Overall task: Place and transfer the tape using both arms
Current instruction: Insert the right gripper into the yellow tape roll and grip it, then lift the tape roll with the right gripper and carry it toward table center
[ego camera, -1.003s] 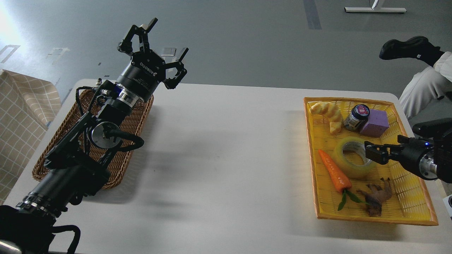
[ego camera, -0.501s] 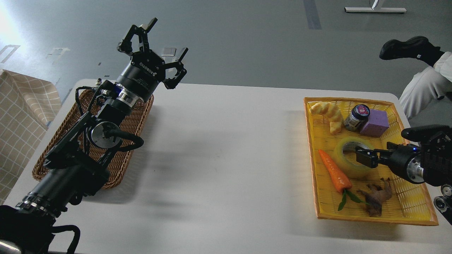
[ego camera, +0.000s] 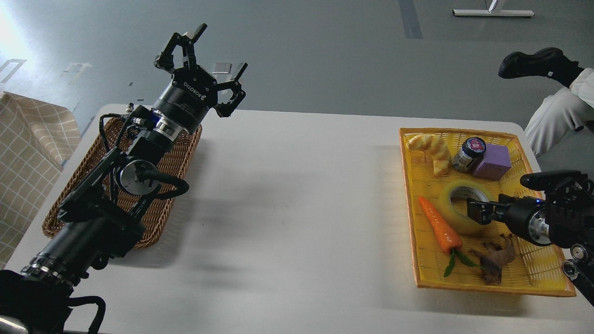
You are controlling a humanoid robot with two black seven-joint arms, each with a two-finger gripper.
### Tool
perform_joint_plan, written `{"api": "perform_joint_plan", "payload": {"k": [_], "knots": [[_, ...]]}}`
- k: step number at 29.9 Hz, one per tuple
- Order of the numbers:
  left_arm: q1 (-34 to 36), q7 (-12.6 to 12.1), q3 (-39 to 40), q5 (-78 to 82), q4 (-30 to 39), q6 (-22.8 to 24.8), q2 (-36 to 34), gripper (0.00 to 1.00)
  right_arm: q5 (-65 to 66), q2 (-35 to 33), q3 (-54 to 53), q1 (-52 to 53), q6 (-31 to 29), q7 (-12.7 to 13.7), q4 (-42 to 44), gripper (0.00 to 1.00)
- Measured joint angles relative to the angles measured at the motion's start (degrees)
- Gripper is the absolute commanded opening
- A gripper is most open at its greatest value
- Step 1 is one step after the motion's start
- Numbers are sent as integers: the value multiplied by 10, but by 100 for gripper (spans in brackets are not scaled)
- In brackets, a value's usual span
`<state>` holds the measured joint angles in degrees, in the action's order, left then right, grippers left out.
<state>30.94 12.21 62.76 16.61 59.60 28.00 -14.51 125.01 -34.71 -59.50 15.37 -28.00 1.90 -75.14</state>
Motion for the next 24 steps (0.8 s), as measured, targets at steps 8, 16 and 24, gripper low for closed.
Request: {"api": "perform_joint_plan", "payload": {"k": [8, 16, 24], "knots": [[0, 0, 0, 0, 0, 0, 1, 98, 0, 1, 4, 7, 0, -1, 4, 40], [0, 0, 0, 0, -1, 0, 1, 98, 0, 6, 7, 16, 0, -1, 29, 0], [0, 0, 0, 0, -1, 0, 1, 98, 0, 4, 6, 21, 0, -3, 29, 0]]}}
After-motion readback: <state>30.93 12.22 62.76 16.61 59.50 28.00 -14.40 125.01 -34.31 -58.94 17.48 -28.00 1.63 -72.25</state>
